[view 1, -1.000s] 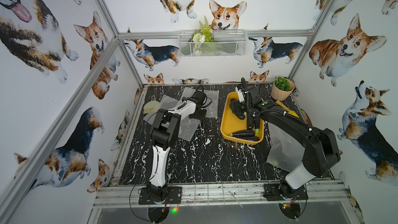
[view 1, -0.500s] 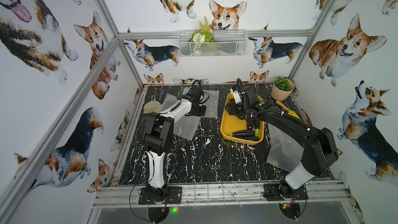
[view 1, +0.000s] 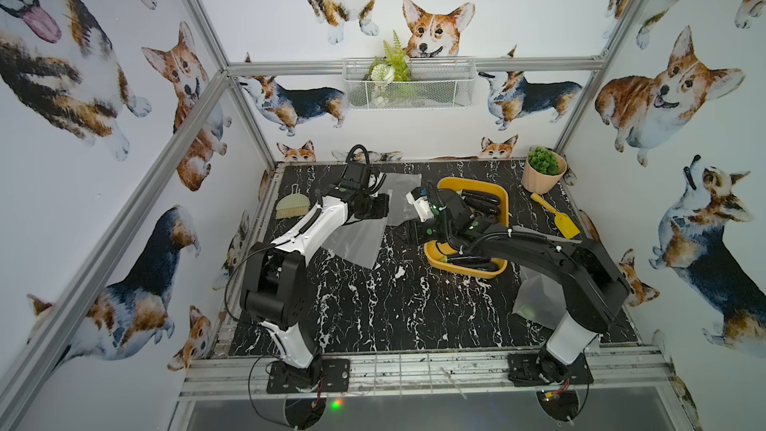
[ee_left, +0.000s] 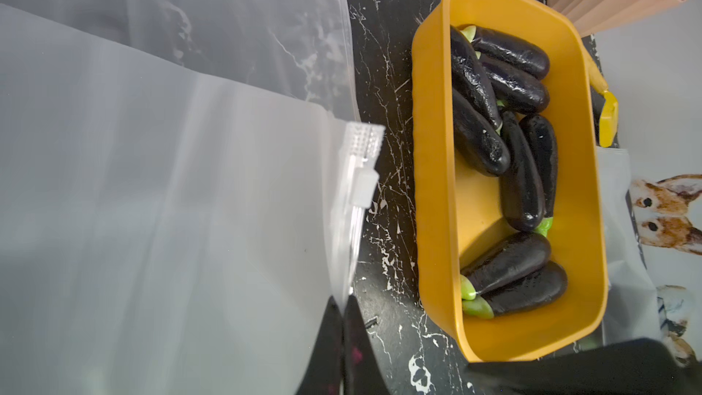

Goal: Place the eggplant in a zip-top bag and seal the zipper
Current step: Pick up the zipper food storage bag at the center of the board.

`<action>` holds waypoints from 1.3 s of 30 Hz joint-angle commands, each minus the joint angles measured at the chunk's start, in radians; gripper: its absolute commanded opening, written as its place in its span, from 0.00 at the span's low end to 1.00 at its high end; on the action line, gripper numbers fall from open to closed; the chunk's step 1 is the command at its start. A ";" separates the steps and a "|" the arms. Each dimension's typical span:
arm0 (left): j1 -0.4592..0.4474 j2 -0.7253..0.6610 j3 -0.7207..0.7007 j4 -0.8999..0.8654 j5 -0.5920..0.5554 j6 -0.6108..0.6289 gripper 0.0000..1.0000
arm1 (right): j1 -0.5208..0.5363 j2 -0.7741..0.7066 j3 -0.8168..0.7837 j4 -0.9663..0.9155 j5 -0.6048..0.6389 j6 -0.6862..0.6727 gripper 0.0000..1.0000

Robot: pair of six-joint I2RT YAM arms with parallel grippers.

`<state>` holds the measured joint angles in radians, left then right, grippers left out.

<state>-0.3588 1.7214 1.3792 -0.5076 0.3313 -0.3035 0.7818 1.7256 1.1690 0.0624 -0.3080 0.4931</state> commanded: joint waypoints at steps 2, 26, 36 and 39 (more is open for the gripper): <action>0.008 -0.027 -0.011 0.050 0.043 -0.041 0.00 | 0.004 0.062 0.027 0.140 0.011 0.106 0.58; 0.038 -0.055 -0.040 0.101 0.122 -0.078 0.00 | 0.017 0.173 0.086 0.186 -0.016 0.148 0.28; 0.037 -0.104 -0.054 0.058 0.070 -0.043 0.29 | 0.019 0.148 0.080 0.180 -0.006 0.154 0.00; 0.020 -0.135 -0.079 0.026 0.037 -0.013 0.38 | 0.019 0.148 0.082 0.178 0.007 0.156 0.00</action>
<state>-0.3260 1.6131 1.3197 -0.4461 0.4110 -0.3573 0.7986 1.8805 1.2472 0.2157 -0.3191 0.6270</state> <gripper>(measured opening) 0.377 0.060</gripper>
